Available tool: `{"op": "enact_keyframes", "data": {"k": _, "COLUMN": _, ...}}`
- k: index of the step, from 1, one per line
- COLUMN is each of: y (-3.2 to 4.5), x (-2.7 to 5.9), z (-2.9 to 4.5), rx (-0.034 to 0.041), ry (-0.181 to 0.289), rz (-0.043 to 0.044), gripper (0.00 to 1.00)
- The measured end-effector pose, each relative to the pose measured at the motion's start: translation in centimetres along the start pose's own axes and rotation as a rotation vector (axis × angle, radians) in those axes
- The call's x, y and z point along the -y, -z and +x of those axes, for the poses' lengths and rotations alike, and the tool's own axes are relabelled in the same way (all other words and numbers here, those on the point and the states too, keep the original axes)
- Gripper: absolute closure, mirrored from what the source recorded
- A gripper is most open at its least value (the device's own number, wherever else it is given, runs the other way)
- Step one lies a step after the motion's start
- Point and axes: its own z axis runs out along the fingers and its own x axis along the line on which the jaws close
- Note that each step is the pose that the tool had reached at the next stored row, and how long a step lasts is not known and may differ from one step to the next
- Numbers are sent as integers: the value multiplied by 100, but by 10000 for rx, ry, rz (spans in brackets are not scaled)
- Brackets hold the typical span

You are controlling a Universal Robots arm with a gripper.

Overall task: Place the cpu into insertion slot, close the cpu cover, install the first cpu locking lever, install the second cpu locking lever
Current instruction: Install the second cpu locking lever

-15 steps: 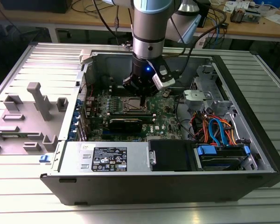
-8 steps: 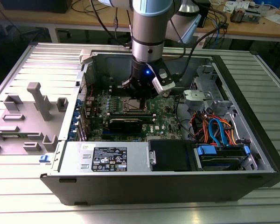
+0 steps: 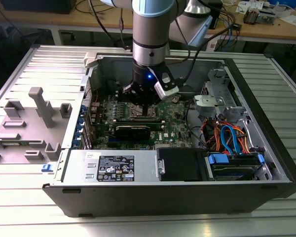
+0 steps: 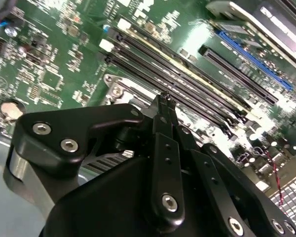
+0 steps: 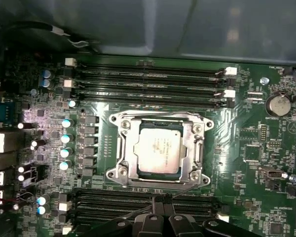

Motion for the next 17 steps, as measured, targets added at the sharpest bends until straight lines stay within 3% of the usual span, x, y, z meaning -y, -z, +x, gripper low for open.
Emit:
{"op": "enact_keyframes", "data": {"k": 5, "y": -18, "x": -3, "z": 90, "rx": 1, "ry": 171, "rz": 1, "gripper": 89}}
{"op": "enact_keyframes", "data": {"k": 13, "y": -112, "x": -12, "z": 179, "rx": -21, "ry": 513, "rz": 1, "gripper": 89}}
{"op": "enact_keyframes", "data": {"k": 17, "y": -121, "x": -15, "z": 215, "rx": -27, "ry": 548, "rz": -2, "gripper": 89}}
